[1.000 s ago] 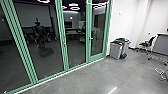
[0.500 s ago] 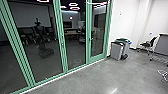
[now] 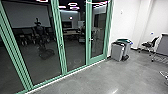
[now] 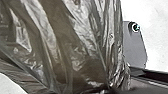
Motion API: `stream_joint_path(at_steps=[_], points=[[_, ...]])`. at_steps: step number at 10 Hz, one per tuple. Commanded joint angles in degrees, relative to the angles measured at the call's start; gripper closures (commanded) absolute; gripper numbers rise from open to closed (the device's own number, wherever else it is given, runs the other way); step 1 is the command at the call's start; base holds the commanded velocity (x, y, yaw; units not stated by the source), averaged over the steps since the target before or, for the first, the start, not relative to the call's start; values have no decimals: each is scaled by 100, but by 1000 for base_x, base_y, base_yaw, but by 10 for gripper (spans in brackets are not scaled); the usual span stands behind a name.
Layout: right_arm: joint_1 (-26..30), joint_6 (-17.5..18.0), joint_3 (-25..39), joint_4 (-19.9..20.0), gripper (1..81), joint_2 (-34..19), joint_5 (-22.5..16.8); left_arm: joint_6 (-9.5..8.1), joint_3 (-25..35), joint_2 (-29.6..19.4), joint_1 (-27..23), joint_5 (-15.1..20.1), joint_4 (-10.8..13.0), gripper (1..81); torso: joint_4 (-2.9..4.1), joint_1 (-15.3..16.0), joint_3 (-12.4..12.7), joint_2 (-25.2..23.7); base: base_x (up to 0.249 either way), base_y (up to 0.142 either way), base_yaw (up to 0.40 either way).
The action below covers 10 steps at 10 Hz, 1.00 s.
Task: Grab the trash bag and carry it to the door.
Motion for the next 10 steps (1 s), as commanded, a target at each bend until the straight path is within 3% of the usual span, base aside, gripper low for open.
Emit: stream_joint_path(at_steps=[1, 10], points=[[250, -5, 42, -27, 10, 15, -347, 37, -28, 24, -329, 323, 44, 811, 0, 0, 0, 0, 178, 0, 0], [214, -5, -28, -35, 10, 77, -259, 37, -133, 94, -320, 323, 44, 811, 0, 0, 0, 0, 178, 0, 0]])
